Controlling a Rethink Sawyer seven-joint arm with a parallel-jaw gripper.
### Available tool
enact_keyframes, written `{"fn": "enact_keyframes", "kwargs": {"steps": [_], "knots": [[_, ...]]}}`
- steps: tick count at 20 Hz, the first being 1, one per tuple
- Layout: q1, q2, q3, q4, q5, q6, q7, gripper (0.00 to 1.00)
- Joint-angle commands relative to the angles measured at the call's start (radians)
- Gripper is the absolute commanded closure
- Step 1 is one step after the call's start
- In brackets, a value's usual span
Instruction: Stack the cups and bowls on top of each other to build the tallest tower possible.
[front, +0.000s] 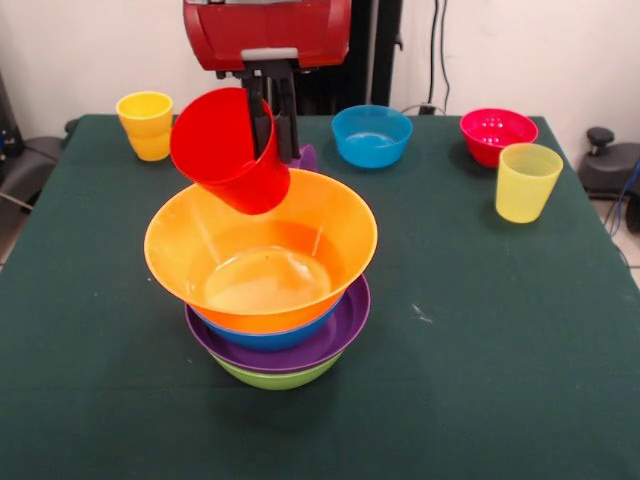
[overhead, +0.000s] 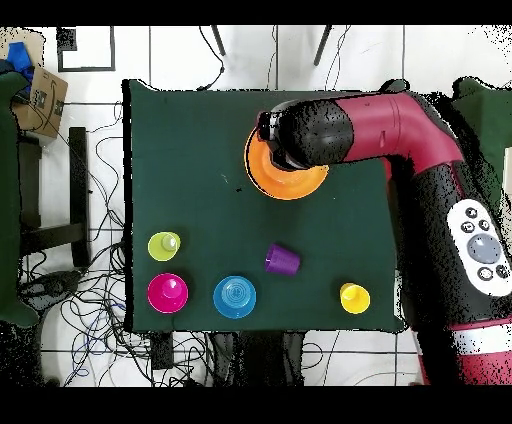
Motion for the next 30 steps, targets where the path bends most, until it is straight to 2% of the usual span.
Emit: {"fn": "enact_keyframes", "kwargs": {"steps": [1, 11, 24, 25, 30], "knots": [[0.004, 0.014, 0.006, 0.08, -0.026, -0.016, -0.207, 1.0], [0.012, 0.027, 0.006, 0.055, -0.029, -0.002, -0.214, 1.0], [0.028, 0.015, -0.005, 0.069, -0.04, -0.019, -0.181, 1.0], [0.026, 0.013, -0.004, 0.075, -0.042, -0.026, -0.18, 0.0], [0.026, 0.012, -0.004, 0.081, -0.044, -0.036, -0.177, 0.0]]}}
